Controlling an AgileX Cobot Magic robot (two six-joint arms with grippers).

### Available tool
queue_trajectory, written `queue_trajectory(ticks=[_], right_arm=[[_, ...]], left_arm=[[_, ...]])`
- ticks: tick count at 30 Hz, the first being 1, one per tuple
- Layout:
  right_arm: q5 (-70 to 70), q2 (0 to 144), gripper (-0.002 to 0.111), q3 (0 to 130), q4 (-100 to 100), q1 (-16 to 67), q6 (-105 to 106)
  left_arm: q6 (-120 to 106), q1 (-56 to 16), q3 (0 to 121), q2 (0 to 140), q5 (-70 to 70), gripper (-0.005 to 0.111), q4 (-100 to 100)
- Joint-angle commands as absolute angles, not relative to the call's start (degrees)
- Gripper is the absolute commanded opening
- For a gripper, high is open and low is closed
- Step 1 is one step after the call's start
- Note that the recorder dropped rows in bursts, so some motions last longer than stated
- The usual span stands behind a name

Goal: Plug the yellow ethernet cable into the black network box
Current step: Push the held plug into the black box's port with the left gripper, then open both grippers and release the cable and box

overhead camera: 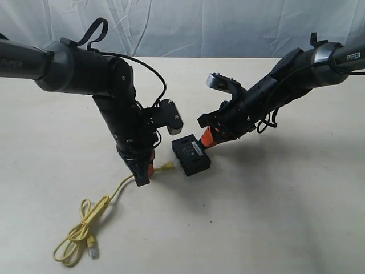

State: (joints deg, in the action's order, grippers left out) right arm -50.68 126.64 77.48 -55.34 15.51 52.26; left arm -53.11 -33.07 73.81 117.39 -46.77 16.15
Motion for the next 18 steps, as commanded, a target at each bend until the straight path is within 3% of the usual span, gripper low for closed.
queue_trajectory(ticks=[1,18], right_arm=[[-50.61,126.57,-0.001,77.3,-55.83,15.44,52.96],[-51.66,126.57,-0.001,77.3,-55.96,15.44,53.12]], left_arm=[[-52.94,-33.29,74.16,117.73,-44.69,0.0,15.92],[-52.63,-33.29,74.16,117.73,-43.03,0.0,15.79]])
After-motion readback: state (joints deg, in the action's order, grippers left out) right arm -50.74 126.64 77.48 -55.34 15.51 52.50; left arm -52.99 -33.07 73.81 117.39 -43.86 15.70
